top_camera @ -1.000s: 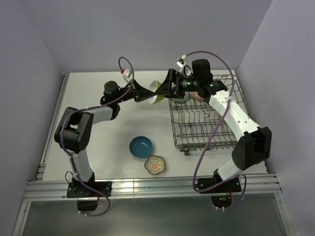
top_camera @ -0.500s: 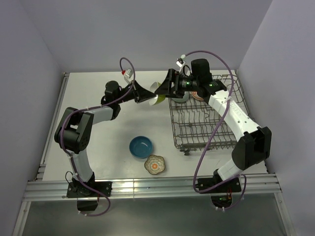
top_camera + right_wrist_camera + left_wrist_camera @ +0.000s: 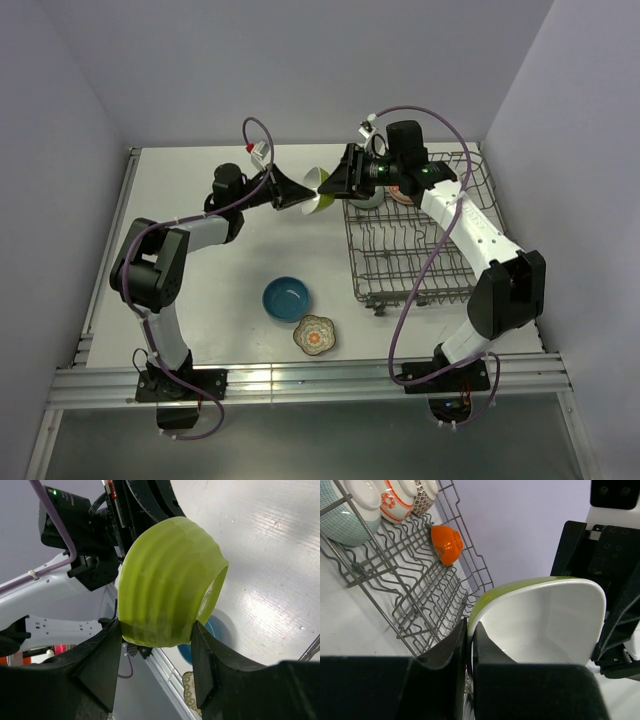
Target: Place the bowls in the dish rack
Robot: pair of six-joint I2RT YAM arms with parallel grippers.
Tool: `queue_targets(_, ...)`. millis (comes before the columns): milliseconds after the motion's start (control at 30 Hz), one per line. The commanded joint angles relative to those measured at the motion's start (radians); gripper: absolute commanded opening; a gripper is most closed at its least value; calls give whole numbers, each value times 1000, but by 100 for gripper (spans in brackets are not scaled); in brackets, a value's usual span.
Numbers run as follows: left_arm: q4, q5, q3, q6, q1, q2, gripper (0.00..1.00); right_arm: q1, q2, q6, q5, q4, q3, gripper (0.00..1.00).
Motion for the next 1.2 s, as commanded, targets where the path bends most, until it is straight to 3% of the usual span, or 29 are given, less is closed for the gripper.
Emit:
queue_targets(0, -45, 4, 51, 59, -33, -51, 12, 20, 9, 1, -73, 61, 73, 0)
queue_targets(67, -73, 6, 65, 81, -33, -51, 20, 11, 3, -11, -70, 49, 76, 0)
queue_targets(100, -110, 4, 69, 105, -32, -55, 30, 7, -6, -14, -68, 46, 73, 0)
queue_targets(200, -165, -11, 76, 148, -27, -74, 48, -19, -38, -33, -59, 33, 56, 0)
queue_targets(400, -236, -8, 76, 211, -3, -103, 70, -72, -110, -91, -39, -3, 18, 0)
queue_targets(467, -271, -8, 74, 227, 20, -115, 78, -90, -126, -137, -13, -42, 7, 0)
queue_targets(500, -286, -11, 74, 251, 30, -130, 90, -113, -139, -160, 4, -63, 7, 0)
queue_targets(567, -371, -19, 88, 292, 62, -144, 99, -136, -146, -258, 74, -166, 27, 0)
queue_targets(733, -706, -115, 230, 561, 116, -197, 99, -214, -190, -489, 303, -385, 50, 0)
queue_targets(767, -869, -144, 269, 608, 116, -197, 100, -225, -201, -516, 382, -404, 41, 0)
queue_targets(867, -1028, -226, 367, 714, 119, -200, 100, -266, -219, -616, 566, -459, 24, 0)
queue_targets(967, -1105, -311, 433, 719, 123, -195, 99, -286, -196, -680, 735, -494, 9, 0)
queue_targets(1167, -1202, -381, 464, 734, 123, -181, 99, -289, -104, -715, 866, -525, -2, 0)
